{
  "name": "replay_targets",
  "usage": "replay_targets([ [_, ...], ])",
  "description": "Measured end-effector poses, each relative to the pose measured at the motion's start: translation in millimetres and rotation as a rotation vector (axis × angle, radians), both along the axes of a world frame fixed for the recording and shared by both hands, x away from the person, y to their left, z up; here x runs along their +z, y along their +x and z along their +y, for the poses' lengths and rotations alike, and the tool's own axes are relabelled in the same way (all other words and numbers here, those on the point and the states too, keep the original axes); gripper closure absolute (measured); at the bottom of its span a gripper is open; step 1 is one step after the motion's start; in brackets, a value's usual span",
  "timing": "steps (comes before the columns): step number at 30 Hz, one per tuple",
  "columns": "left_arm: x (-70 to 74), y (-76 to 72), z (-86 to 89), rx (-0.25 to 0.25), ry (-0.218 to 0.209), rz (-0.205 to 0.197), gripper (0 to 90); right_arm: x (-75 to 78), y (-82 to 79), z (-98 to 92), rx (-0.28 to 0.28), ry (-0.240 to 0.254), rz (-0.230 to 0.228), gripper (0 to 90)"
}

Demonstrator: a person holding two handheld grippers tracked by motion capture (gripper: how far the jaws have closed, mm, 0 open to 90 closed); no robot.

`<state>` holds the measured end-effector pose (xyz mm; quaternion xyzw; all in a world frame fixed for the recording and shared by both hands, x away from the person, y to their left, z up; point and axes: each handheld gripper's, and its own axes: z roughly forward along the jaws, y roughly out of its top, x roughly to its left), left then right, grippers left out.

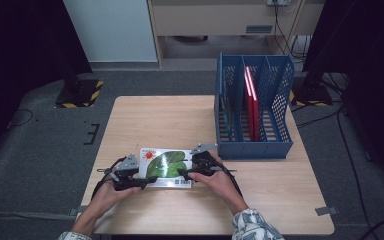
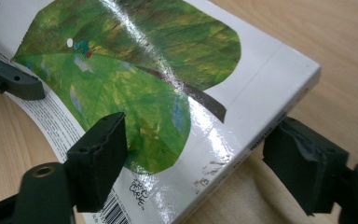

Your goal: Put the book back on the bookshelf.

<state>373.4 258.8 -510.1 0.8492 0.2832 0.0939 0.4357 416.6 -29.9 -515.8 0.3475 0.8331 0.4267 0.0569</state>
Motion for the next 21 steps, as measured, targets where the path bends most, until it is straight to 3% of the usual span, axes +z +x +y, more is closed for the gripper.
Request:
replay_targets([
  [9,1.7,1.6,1.7,0.036,-0.019,0.001,54.9,14.6,-1.4,-4.4,-0.027,0.008,-0.082,35.7],
  [13,1.1,1.9,2.2,0.047,-0.024,0.002,56.7,20.6,-2.5,-5.3,-0.029,0.020,-0.097,36.5],
  [17,-1.0,2.9,3.0,0.060,-0.012,0.003,59.7,27.6,-3.0,-5.9,-0.026,0.032,-0.115,38.9],
  [21,-4.7,3.4,2.2,0.065,0.028,0.001,63.7,37.3,-4.0,-7.5,-0.017,0.047,-0.141,41.9],
])
